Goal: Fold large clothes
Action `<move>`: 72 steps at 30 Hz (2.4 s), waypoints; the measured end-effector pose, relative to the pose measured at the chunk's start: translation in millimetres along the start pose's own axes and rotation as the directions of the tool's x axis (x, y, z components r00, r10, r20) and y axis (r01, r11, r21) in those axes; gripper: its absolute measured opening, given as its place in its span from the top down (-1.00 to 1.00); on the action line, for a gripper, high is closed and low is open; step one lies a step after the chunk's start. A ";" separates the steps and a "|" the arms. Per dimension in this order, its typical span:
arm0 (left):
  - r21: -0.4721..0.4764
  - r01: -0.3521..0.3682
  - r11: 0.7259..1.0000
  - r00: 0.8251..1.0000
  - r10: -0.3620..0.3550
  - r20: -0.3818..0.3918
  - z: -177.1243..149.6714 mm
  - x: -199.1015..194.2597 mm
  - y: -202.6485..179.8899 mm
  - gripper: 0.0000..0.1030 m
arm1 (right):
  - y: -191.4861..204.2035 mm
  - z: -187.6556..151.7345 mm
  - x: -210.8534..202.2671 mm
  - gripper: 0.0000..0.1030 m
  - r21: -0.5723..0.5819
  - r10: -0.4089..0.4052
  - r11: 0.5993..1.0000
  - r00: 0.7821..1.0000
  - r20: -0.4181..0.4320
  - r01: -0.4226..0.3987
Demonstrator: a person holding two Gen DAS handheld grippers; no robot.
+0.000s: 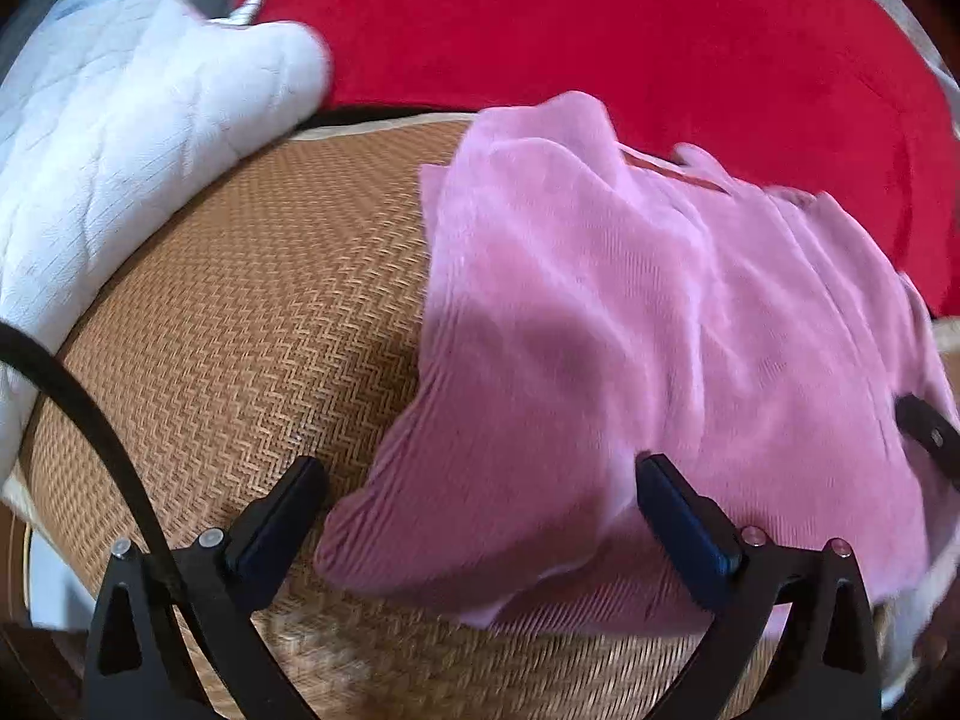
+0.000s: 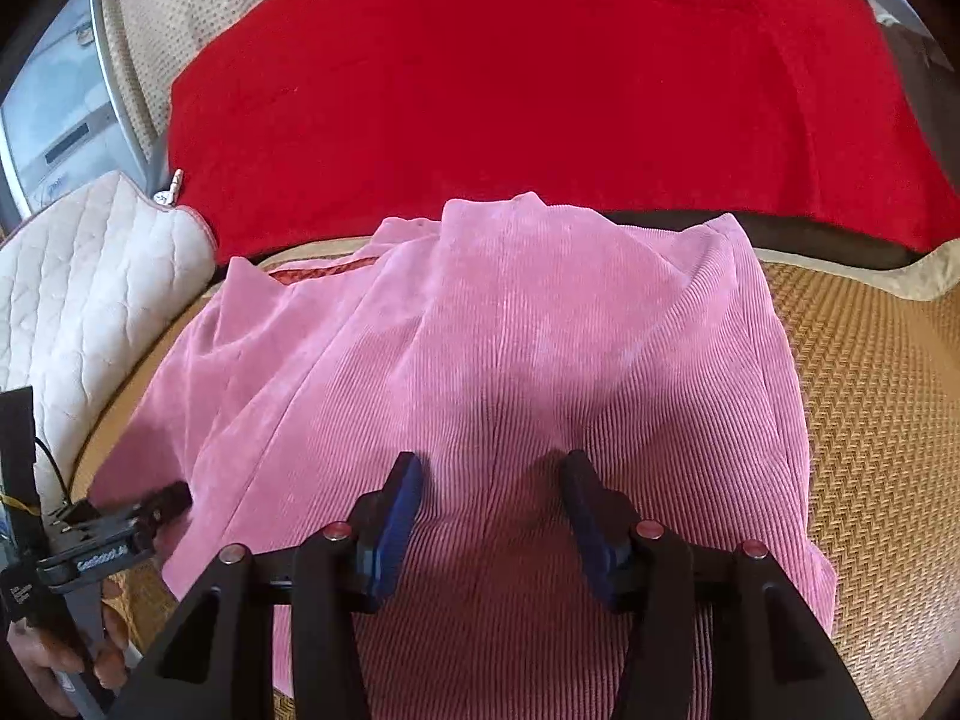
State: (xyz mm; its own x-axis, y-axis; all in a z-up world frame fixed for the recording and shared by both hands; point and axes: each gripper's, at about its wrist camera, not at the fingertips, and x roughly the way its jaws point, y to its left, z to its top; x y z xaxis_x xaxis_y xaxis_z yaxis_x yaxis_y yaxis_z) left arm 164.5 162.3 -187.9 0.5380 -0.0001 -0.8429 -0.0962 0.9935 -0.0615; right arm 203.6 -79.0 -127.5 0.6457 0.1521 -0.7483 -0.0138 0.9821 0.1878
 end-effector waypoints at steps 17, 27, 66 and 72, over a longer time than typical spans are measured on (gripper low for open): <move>-0.304 0.337 0.891 0.942 -0.316 0.116 -51.3 -36.3 48.5 -0.90 | 45.9 2.3 -27.8 0.00 -0.074 0.242 0.969 0.967 0.085 -0.236; -0.345 0.416 0.841 0.904 -0.343 0.255 -28.2 -21.4 37.7 -0.62 | 47.1 -6.4 6.6 0.01 -0.055 0.229 0.972 0.973 -0.022 -0.230; 0.299 0.396 0.868 0.813 -0.483 0.324 19.2 -75.9 -102.3 0.51 | -38.6 1.2 42.3 0.97 0.351 0.465 0.841 0.882 -0.081 -0.411; 0.390 0.400 0.829 0.836 -0.505 0.215 6.2 -55.6 -132.2 0.52 | -45.0 13.8 33.2 0.80 0.387 0.536 0.788 0.843 -0.047 -0.479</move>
State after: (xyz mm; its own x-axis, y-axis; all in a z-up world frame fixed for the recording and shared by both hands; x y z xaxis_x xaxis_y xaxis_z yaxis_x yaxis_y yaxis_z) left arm 152.4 31.6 -129.6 0.6785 -0.4769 -0.5588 0.4623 0.8683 -0.1797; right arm 236.2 -119.7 -152.0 0.5005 0.6602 -0.5601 -0.0248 0.6576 0.7530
